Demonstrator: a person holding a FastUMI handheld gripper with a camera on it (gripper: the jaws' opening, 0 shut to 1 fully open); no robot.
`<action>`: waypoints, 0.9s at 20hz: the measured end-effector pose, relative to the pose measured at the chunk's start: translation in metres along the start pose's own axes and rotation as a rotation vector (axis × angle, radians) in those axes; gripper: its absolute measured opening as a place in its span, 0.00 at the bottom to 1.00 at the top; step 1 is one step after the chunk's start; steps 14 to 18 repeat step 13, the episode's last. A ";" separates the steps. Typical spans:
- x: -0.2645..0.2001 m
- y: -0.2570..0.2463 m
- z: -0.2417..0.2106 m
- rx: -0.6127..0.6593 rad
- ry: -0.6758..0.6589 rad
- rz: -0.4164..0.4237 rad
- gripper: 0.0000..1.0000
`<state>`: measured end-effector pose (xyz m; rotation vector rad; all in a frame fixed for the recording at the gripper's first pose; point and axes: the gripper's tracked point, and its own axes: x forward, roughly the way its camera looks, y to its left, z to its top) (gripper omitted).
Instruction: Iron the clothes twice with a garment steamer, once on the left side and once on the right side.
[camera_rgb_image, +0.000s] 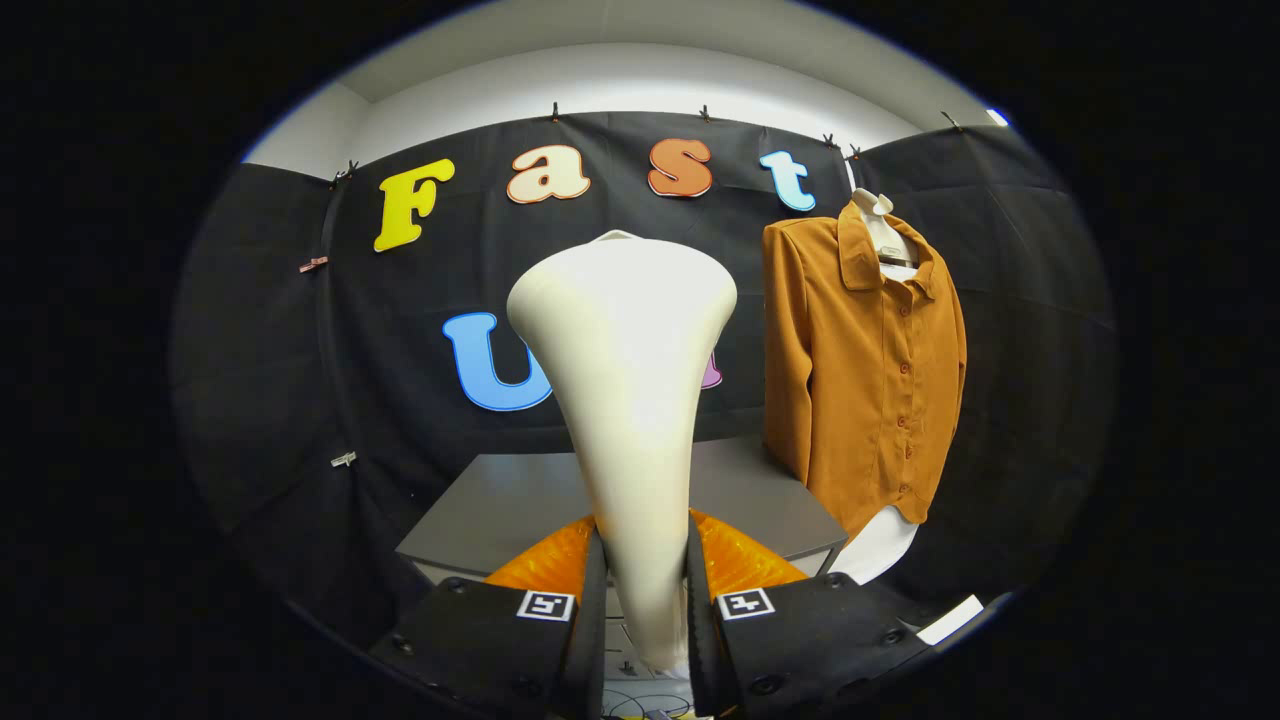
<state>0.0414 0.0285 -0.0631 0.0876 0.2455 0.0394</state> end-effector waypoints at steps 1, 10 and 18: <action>0.001 0.000 0.000 0.000 0.000 0.001 0.37; 0.002 0.004 0.001 -0.001 -0.005 0.004 0.37; 0.001 0.005 0.002 -0.002 -0.007 0.004 0.37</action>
